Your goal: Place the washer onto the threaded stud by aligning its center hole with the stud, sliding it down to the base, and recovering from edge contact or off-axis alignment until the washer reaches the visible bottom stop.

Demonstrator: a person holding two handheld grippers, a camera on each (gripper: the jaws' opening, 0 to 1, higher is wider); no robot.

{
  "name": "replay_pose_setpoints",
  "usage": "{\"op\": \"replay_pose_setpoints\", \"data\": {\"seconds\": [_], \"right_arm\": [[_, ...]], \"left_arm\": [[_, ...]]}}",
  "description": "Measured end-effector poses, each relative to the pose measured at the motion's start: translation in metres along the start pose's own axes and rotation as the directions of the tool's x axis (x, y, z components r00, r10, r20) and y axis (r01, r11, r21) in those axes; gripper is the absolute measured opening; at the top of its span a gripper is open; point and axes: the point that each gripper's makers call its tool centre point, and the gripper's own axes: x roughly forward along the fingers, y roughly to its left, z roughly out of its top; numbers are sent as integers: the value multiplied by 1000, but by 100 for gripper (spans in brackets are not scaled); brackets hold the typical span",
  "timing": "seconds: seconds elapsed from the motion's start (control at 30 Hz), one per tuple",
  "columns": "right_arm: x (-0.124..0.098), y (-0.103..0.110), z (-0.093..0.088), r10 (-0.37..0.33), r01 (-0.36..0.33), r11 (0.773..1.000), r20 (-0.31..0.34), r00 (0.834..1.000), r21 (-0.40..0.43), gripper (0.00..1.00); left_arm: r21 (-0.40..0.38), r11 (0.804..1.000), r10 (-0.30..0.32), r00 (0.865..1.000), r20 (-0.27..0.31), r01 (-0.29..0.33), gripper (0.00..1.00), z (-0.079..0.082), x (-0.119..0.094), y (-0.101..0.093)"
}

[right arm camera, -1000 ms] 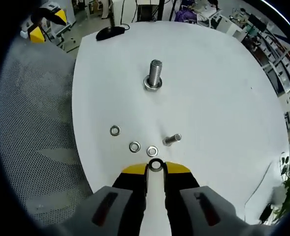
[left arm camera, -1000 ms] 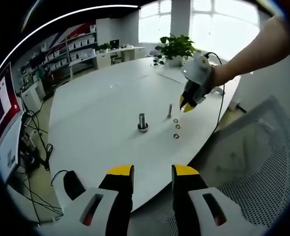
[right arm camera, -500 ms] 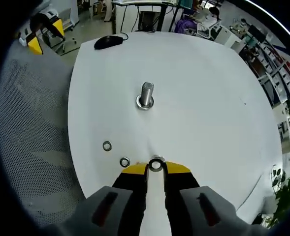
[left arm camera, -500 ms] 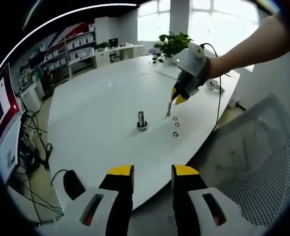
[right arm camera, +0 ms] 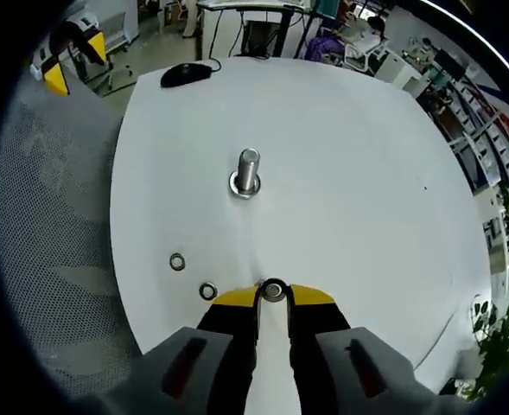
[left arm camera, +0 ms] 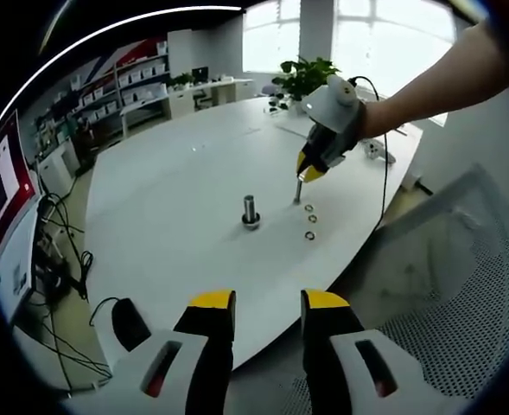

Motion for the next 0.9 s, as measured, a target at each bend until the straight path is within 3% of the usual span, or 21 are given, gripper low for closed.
{"op": "replay_pose_setpoints", "data": {"seconds": [0.27,0.9], "right_arm": [[6,2,-4,9,-9,1000,-23,1000,-23,14],[38,8,-21,68,-63,996,-75,995,62,15]], "left_arm": [[-3,1000,0,1000,-4,0,28,0,0,0],[-8,1000,2,1000,-15,-2,28,-3,1,1]]}}
